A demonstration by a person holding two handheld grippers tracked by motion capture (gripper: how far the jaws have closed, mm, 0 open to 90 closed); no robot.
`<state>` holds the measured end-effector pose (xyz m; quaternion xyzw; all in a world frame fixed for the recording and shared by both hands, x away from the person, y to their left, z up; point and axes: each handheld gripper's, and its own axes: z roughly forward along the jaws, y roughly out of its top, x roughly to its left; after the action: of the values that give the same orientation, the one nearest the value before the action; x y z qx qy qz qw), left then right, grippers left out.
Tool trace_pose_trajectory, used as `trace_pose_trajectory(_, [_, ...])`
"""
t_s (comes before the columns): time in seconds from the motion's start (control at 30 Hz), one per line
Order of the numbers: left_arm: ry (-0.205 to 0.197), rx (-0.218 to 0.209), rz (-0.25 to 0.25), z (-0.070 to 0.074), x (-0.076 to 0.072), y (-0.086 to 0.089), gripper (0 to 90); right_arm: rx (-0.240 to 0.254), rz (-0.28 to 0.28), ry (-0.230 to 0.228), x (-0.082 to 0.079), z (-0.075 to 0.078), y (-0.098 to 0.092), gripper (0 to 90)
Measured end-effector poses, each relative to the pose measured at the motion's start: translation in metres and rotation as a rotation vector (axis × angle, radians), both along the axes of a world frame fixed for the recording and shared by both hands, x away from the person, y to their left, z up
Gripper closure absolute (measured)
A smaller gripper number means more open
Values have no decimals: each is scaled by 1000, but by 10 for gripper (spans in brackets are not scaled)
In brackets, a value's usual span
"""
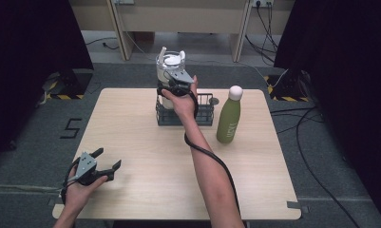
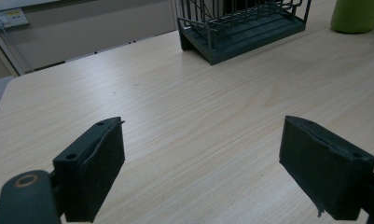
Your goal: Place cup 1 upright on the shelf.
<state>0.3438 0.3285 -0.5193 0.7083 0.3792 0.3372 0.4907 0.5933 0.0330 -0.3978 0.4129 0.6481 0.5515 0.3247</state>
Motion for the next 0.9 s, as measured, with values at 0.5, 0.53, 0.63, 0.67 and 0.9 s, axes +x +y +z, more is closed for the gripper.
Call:
trace_pose_trajectory(0.5, [-2,0,-3,0,0,0,133,-7,-15,35,3,-12,1,103])
trace_pose_trajectory(0.53, [-1,1,-4,0,0,0,133,-9,-12,34,3,-13,1,103])
trace_pose_trajectory(0.63, [-2,0,-4,0,0,0,133,-12,-17,41,4,-16,1,103])
trace_pose_trajectory(0.67, [-2,0,-4,0,0,0,133,-13,-17,41,4,-16,1,103])
trace_pose_trajectory(0.9, [-3,2,-6,0,0,-1,133,-18,-17,50,5,-20,2,102])
